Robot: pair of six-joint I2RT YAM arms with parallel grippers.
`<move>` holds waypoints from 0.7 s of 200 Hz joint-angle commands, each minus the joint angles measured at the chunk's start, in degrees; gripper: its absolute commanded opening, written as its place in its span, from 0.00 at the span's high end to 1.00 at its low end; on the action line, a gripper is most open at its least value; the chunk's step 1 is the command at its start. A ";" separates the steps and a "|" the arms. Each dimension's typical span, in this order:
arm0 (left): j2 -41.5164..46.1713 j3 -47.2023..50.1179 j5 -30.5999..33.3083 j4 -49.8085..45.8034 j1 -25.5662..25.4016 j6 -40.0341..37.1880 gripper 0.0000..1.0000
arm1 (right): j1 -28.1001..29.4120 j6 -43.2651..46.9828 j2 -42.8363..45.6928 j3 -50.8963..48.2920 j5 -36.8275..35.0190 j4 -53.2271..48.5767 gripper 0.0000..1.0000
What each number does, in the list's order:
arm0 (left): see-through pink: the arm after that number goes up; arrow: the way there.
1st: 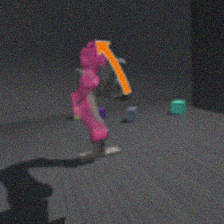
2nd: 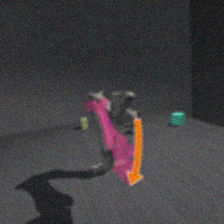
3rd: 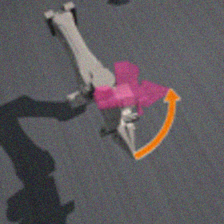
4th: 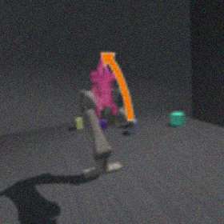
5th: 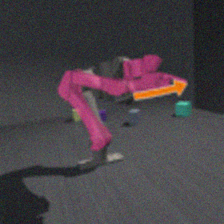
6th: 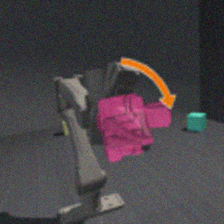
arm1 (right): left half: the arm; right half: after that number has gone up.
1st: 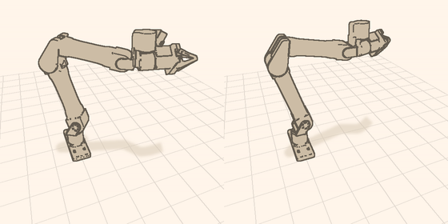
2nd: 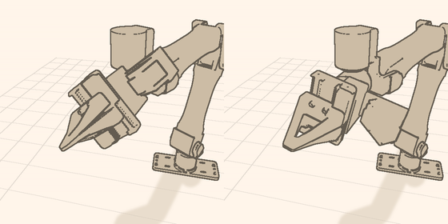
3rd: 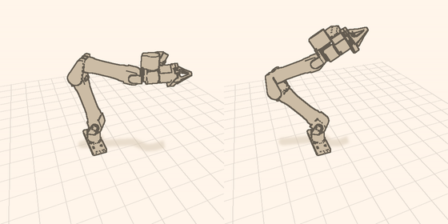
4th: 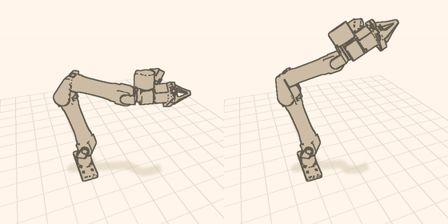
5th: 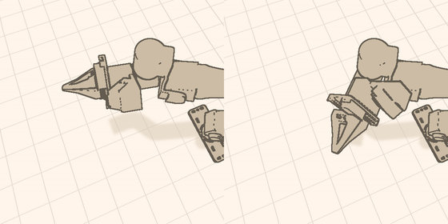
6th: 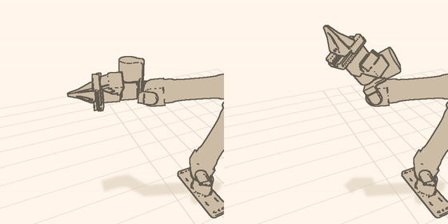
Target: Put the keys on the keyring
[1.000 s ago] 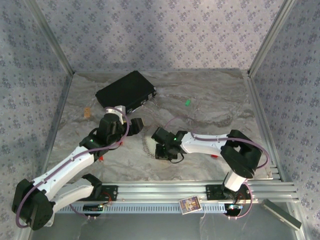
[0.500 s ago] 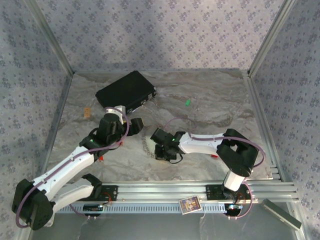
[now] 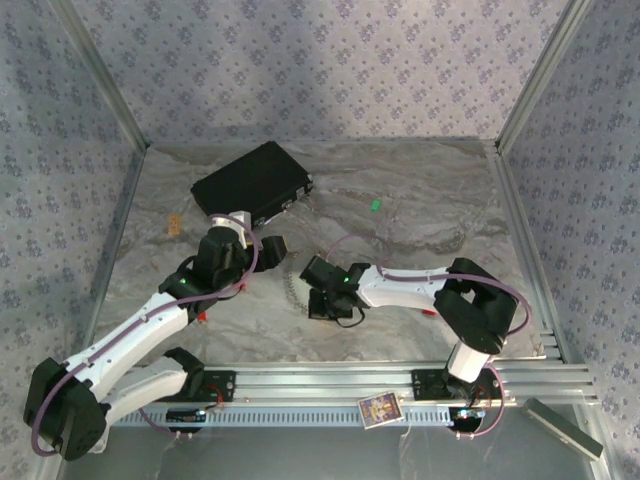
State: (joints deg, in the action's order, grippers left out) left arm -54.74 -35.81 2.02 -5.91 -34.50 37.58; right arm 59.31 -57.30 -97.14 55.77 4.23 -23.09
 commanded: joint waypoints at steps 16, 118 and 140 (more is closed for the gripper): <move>1.44 0.00 0.89 0.11 0.26 -0.68 0.10 | 0.76 8.40 3.04 2.15 -3.73 -12.71 1.00; 3.63 -1.01 5.64 -2.13 0.30 -1.70 0.10 | 2.05 26.63 1.11 4.19 -3.76 -20.05 1.00; 3.49 -1.01 5.36 -1.76 0.31 -1.07 0.10 | 2.04 26.71 0.13 4.24 -3.74 -19.53 1.00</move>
State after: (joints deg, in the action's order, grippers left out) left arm -52.10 -35.81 6.74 -7.88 -34.50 36.05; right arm 61.08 -32.95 -95.33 58.76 -0.05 -42.00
